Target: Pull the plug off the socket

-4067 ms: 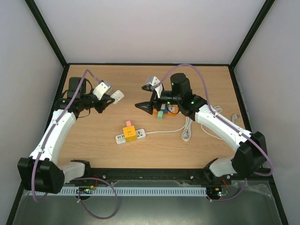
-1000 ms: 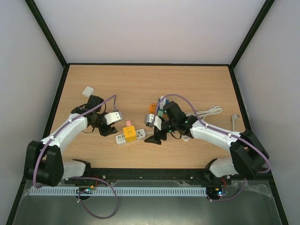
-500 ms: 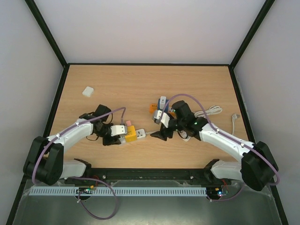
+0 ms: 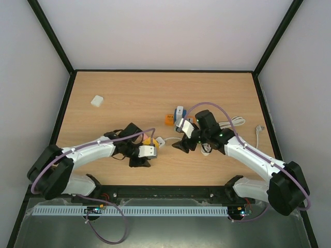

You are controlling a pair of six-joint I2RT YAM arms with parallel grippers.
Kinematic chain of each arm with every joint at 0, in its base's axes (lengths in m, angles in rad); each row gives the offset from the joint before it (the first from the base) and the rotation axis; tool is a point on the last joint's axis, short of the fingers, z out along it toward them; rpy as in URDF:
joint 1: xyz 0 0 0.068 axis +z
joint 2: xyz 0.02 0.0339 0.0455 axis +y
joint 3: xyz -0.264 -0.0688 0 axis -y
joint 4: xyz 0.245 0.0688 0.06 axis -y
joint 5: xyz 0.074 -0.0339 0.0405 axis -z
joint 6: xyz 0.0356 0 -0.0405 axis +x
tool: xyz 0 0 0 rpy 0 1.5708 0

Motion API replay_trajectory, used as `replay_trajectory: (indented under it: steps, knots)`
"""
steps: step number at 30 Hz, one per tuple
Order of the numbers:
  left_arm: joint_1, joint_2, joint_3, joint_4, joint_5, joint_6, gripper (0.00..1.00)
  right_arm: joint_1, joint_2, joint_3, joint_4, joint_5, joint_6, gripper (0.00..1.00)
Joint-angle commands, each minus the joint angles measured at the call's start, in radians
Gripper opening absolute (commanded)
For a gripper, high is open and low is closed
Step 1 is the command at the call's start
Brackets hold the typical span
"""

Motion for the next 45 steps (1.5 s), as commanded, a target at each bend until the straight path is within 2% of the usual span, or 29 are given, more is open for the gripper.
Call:
replay_trajectory:
  steps: [1, 5, 9, 14, 18, 21, 26, 30, 34, 39, 45]
  knots:
    - [-0.099, 0.080, 0.049, 0.158, -0.008, -0.105, 0.38, -0.007, -0.017, 0.020, -0.008, 0.054, 0.054, 0.82]
    - [-0.177, 0.123, 0.103, 0.144, 0.005, -0.097, 0.39, -0.006, 0.003, 0.032, 0.037, 0.075, 0.117, 0.85]
    - [-0.136, 0.077, 0.146, 0.038, 0.085, -0.060, 0.44, -0.005, 0.028, 0.050, 0.057, 0.076, 0.182, 0.88]
    - [0.025, -0.052, 0.208, -0.158, 0.192, 0.013, 0.51, 0.032, 0.051, 0.071, 0.081, 0.084, 0.234, 0.92]
    - [0.206, -0.146, 0.230, -0.263, 0.242, 0.061, 0.57, 0.111, 0.086, 0.109, 0.083, 0.152, 0.259, 0.95]
    - [0.318, -0.202, 0.216, -0.269, 0.271, 0.048, 0.69, 0.160, 0.133, 0.150, 0.074, 0.195, 0.296, 0.97]
    - [0.514, -0.286, 0.172, -0.194, 0.340, -0.046, 0.98, 0.253, 0.208, 0.201, 0.061, 0.276, 0.312, 0.98]
    - [0.630, -0.360, 0.118, -0.038, 0.306, -0.223, 1.00, 0.326, 0.280, 0.242, 0.043, 0.317, 0.323, 0.99]
    - [0.684, -0.438, 0.052, 0.170, 0.095, -0.416, 1.00, 0.356, 0.337, 0.282, 0.038, 0.307, 0.338, 1.00]
    - [0.692, -0.404, 0.022, 0.266, -0.095, -0.506, 1.00, 0.371, 0.404, 0.321, 0.043, 0.305, 0.372, 0.99]
    - [0.692, -0.351, 0.001, 0.324, -0.119, -0.546, 1.00, 0.408, 0.466, 0.329, 0.054, 0.359, 0.367, 0.96]
